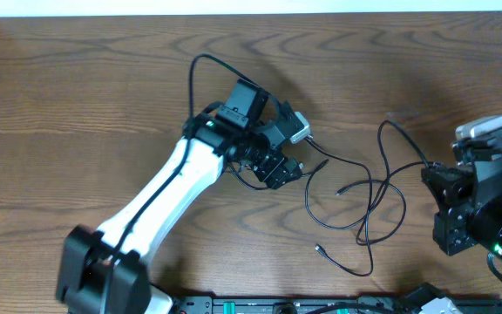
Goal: Untangle cables
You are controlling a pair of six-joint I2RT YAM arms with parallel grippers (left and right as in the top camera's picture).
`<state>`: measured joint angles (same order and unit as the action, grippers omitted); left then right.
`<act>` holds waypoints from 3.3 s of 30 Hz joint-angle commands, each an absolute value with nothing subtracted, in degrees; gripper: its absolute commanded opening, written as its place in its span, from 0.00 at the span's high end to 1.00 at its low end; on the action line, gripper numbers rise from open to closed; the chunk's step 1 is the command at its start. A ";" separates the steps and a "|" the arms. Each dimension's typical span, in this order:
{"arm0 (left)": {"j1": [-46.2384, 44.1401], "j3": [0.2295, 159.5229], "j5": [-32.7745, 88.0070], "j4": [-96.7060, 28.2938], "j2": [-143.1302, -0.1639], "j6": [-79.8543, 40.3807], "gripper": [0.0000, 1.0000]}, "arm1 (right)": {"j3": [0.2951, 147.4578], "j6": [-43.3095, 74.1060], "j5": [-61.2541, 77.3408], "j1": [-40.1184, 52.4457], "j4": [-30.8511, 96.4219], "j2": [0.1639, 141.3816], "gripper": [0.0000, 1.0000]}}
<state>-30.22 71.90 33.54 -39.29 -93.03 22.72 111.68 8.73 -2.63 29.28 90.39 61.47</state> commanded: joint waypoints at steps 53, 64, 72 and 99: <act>-22.20 73.19 11.90 -58.17 -68.40 -25.08 0.41 | 97.76 -22.20 -1.74 29.43 70.06 103.02 0.20; -22.20 73.19 10.66 -68.79 -60.60 -25.12 0.37 | 97.76 -22.41 -1.72 29.52 58.96 117.95 0.23; -22.20 72.97 10.66 -71.37 -60.60 -25.17 0.36 | 97.76 -22.37 2.17 29.52 51.64 123.66 0.23; -22.20 72.97 10.90 -73.32 -60.60 -25.17 0.36 | 97.76 -20.56 5.43 29.67 46.57 128.70 0.85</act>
